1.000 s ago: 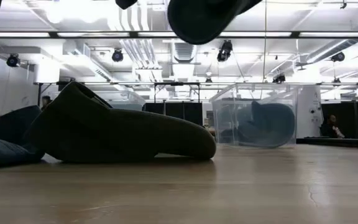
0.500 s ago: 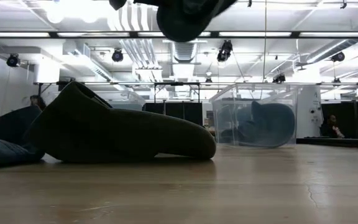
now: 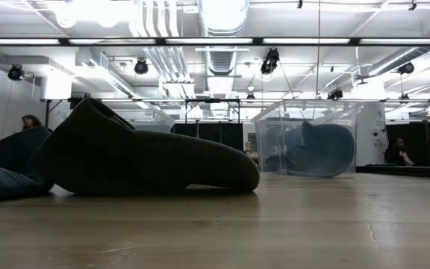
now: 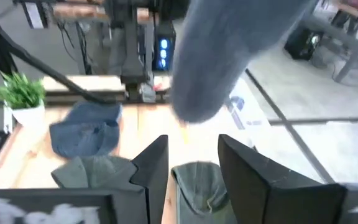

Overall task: Pick & Place hat
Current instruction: Put the bottom blue cap into the right transparent bin, then put the blue cap into the right transparent bin

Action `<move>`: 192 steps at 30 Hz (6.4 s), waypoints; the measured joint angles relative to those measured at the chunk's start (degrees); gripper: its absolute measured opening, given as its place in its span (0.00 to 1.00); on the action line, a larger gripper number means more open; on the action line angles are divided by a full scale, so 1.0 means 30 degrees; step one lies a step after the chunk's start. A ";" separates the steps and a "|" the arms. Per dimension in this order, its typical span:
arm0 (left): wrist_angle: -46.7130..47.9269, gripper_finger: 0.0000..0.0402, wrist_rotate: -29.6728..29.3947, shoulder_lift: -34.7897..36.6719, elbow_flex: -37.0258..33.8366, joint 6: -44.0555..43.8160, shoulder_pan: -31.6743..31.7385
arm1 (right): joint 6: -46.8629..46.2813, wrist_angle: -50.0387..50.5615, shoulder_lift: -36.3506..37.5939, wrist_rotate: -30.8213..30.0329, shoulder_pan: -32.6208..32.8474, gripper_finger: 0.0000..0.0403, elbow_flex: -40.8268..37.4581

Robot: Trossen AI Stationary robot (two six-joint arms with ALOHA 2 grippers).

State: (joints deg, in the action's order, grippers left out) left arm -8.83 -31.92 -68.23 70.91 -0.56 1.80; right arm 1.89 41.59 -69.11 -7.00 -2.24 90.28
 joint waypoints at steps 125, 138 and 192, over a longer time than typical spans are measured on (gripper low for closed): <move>0.3189 0.42 0.2203 0.0679 -0.1210 -0.0705 0.0568 | -1.0434 0.9615 -0.1385 -0.4031 -0.9359 0.03 -0.1087; 0.3310 0.42 0.2280 0.0679 -0.1481 -0.0990 0.0568 | -1.0947 0.7785 -0.2872 -0.1071 -1.0600 0.03 -0.4888; 1.0991 0.42 0.4725 0.0672 -0.1508 -0.3365 0.0357 | -0.4536 0.2503 0.2241 0.0240 -0.5914 0.54 -0.5241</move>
State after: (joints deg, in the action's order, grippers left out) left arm 24.14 -17.75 -66.22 66.39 -10.65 2.87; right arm -11.72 49.10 -62.38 -6.28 -19.98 74.56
